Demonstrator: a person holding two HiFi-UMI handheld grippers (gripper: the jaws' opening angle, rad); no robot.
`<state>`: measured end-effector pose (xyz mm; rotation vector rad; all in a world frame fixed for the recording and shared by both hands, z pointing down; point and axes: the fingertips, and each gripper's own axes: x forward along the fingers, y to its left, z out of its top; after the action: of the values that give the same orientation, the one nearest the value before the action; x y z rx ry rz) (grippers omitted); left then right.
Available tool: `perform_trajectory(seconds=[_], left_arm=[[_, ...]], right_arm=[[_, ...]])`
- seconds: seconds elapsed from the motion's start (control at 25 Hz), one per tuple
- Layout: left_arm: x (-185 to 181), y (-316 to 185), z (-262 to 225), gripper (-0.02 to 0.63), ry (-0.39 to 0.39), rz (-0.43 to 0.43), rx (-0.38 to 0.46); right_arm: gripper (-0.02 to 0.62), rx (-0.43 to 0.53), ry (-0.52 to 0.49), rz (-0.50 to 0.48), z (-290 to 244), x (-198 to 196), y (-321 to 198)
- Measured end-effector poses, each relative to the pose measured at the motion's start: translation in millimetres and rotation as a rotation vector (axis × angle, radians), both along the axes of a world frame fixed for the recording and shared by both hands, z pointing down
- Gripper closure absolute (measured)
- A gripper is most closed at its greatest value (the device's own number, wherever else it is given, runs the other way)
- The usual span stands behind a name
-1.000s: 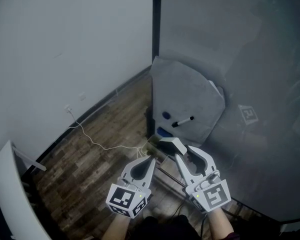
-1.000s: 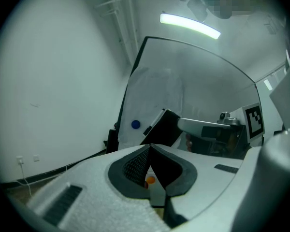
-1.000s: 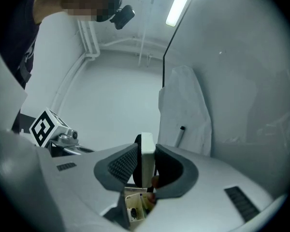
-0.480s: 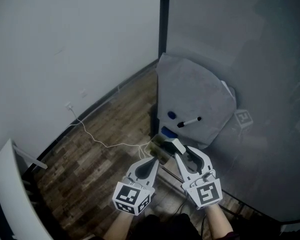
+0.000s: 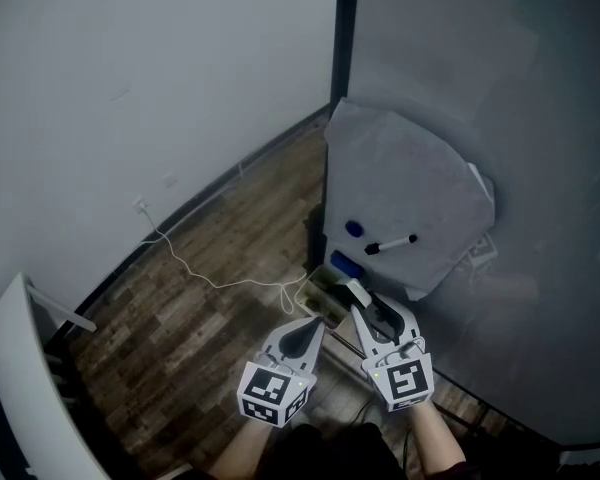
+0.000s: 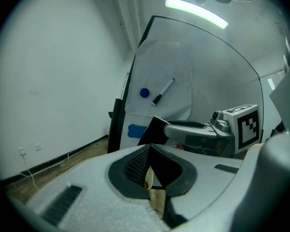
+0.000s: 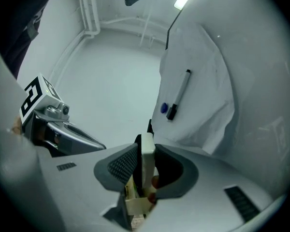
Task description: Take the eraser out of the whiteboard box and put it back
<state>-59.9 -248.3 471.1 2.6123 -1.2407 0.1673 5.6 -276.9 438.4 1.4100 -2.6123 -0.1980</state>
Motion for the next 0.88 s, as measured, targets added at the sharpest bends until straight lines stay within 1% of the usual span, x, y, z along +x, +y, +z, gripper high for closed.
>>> perform_trajectory(seconds=[0.24, 0.52, 0.88], left_arm=[[-1, -2, 7, 0.601, 0.003, 0.004, -0.017], [1, -3, 8, 0.601, 0.009, 0.014, -0.016], [-3, -4, 12, 0.601, 0.009, 0.014, -0.026]], right_arm=[[0.495, -0.017, 0.023, 0.012, 15, -2, -7], [0.495, -0.038, 0.058, 0.020, 41, -6, -19], [0.492, -0.100, 0.051, 0.025, 66, -12, -28]])
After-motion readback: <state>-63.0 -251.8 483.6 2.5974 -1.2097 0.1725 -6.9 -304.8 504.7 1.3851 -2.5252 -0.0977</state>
